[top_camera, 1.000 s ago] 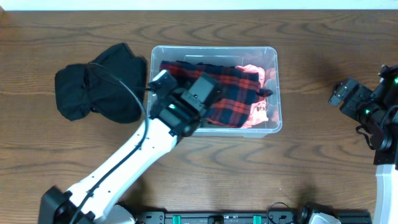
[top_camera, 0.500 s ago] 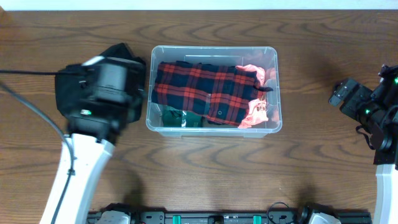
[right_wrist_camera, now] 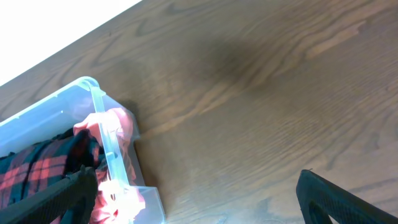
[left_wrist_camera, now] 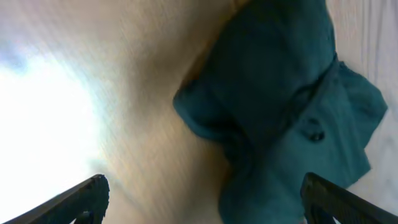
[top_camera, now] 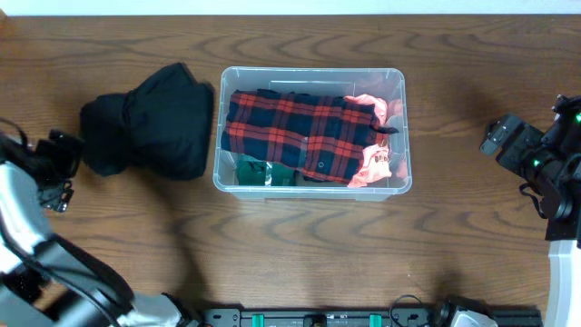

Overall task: Pack container
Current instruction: 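Grasp the black sweater with the left gripper and lift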

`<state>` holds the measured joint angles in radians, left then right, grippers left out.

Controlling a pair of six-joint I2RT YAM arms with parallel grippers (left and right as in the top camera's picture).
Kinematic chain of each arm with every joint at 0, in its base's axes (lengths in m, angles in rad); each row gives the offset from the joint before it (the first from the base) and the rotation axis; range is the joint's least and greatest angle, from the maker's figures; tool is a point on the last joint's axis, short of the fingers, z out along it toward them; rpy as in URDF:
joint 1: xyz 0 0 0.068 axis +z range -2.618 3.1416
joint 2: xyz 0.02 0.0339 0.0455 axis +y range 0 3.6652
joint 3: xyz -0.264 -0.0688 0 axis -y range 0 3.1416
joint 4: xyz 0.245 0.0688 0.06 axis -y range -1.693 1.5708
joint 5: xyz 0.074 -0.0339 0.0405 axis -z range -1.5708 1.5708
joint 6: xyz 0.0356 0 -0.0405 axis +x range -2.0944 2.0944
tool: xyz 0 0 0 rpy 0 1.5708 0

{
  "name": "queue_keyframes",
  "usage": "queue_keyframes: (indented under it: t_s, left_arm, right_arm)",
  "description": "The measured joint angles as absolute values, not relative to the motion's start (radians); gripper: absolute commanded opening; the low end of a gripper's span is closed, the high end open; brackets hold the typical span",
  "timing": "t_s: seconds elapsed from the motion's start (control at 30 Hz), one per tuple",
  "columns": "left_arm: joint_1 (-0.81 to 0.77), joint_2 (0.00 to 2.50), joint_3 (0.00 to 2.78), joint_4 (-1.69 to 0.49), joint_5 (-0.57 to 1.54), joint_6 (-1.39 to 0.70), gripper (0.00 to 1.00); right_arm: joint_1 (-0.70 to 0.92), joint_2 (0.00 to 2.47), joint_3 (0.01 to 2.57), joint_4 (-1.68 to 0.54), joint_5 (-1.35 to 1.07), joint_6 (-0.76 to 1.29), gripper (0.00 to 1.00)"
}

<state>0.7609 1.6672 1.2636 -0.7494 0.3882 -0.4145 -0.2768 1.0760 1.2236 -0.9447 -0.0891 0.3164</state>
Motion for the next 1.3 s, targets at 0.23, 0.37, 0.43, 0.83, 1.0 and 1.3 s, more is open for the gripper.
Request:
queue_keyframes:
  t_s: [0.23, 0.37, 0.43, 0.83, 1.0, 1.3]
  left_arm:
    - [0.815, 1.91, 1.264, -0.579, 0.635, -0.323, 0.98]
    - [0.804, 1.989, 1.264, -0.512, 0.685, -0.306, 0.98]
    - [0.796, 2.013, 1.264, -0.481, 0.709, -0.301, 0.98]
    - [0.719, 2.025, 1.265, -0.396, 0.727, -0.305, 0.12]
    - [0.719, 2.007, 1.266, -0.484, 0.733, -0.318, 0.06]
    - [0.717, 1.584, 1.255, -0.633, 0.815, -0.319, 0.06]
  right_arm:
    - [-0.277, 1.076, 1.224, -0.945, -0.089, 0.316, 0.99]
    - [-0.277, 1.076, 1.224, -0.945, -0.089, 0.316, 0.99]
    - [-0.277, 1.076, 1.224, -0.945, -0.089, 0.316, 0.99]
    - [-0.277, 1.076, 1.224, -0.945, -0.089, 0.316, 0.99]
    - [-0.277, 1.076, 1.224, -0.945, -0.089, 0.316, 0.99]
    - [-0.277, 1.076, 1.224, -0.945, -0.089, 0.316, 0.99]
